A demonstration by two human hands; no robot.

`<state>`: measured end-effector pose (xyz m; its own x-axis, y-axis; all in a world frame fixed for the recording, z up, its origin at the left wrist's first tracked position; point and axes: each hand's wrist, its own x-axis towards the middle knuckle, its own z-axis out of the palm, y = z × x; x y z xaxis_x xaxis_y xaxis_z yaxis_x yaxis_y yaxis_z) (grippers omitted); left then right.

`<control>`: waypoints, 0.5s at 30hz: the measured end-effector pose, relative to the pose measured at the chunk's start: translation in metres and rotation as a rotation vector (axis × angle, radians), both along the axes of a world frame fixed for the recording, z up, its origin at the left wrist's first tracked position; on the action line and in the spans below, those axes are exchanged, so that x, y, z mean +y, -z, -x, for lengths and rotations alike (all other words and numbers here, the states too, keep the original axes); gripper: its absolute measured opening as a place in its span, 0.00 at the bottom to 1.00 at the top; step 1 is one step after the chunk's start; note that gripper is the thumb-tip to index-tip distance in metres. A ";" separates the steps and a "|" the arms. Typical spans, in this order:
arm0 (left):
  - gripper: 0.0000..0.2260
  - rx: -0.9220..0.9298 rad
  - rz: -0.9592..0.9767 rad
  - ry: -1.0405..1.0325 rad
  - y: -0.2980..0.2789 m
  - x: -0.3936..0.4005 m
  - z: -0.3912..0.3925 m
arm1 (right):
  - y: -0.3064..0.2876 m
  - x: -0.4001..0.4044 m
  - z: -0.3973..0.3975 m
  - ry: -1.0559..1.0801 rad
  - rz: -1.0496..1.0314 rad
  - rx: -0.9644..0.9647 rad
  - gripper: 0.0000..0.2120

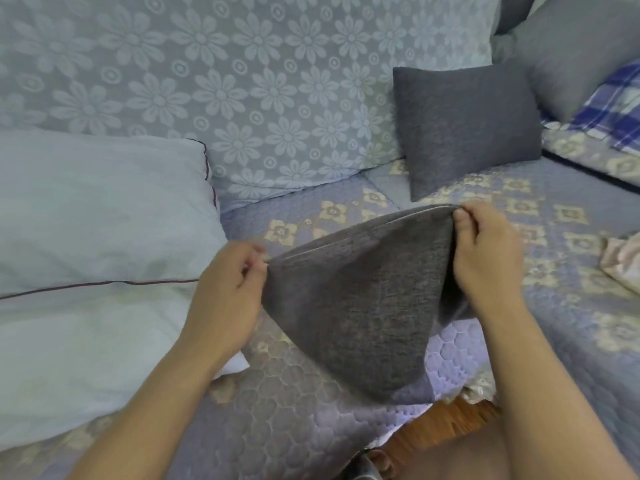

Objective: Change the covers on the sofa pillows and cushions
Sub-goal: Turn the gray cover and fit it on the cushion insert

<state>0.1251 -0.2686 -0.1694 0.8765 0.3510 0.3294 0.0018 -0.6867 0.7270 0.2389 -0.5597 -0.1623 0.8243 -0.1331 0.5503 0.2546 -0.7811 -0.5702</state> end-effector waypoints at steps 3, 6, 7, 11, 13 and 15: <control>0.10 -0.022 0.269 -0.197 0.003 -0.002 0.013 | 0.009 -0.005 0.004 -0.151 0.251 0.414 0.12; 0.08 -0.077 0.272 -0.372 0.003 0.008 0.017 | 0.019 -0.012 0.018 -0.467 0.551 1.037 0.10; 0.08 -0.094 0.267 -0.402 0.000 0.014 0.015 | 0.023 -0.016 0.021 -0.546 0.596 1.124 0.10; 0.07 -0.165 0.187 -0.374 -0.031 0.026 0.001 | 0.008 -0.024 0.016 -0.142 0.211 0.445 0.07; 0.07 -0.228 0.151 -0.289 -0.064 0.020 -0.012 | -0.032 -0.020 0.007 0.083 0.068 0.205 0.12; 0.07 -0.312 0.189 -0.257 -0.107 0.010 -0.032 | -0.081 -0.020 -0.009 0.148 -0.070 0.146 0.14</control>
<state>0.1567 -0.2584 -0.0623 0.6220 0.6237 0.4734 -0.0843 -0.5478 0.8324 0.2478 -0.5792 -0.0815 0.8633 -0.2920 0.4118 0.0509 -0.7612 -0.6465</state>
